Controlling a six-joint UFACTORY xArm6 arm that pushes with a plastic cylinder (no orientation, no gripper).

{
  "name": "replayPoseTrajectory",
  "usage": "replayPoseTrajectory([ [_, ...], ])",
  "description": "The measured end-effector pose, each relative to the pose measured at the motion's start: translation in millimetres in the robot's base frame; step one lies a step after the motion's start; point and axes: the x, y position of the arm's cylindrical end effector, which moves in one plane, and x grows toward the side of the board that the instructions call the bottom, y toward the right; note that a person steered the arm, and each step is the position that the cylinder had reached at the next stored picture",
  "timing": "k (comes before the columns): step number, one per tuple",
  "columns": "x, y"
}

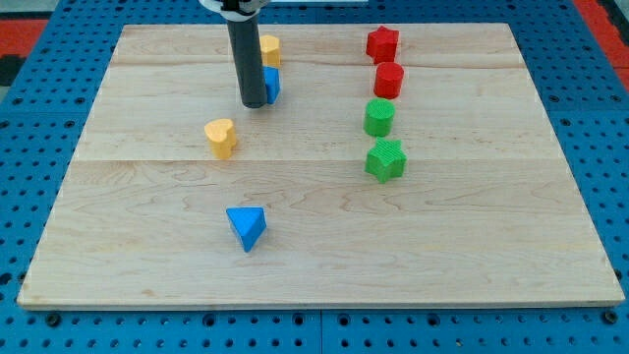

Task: Move the yellow heart below the blue cube

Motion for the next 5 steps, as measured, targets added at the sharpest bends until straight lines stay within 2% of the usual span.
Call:
replayPoseTrajectory([
  [1,0,9],
  [2,20,34],
  [3,73,45],
  [4,126,-3],
  [5,116,-67],
])
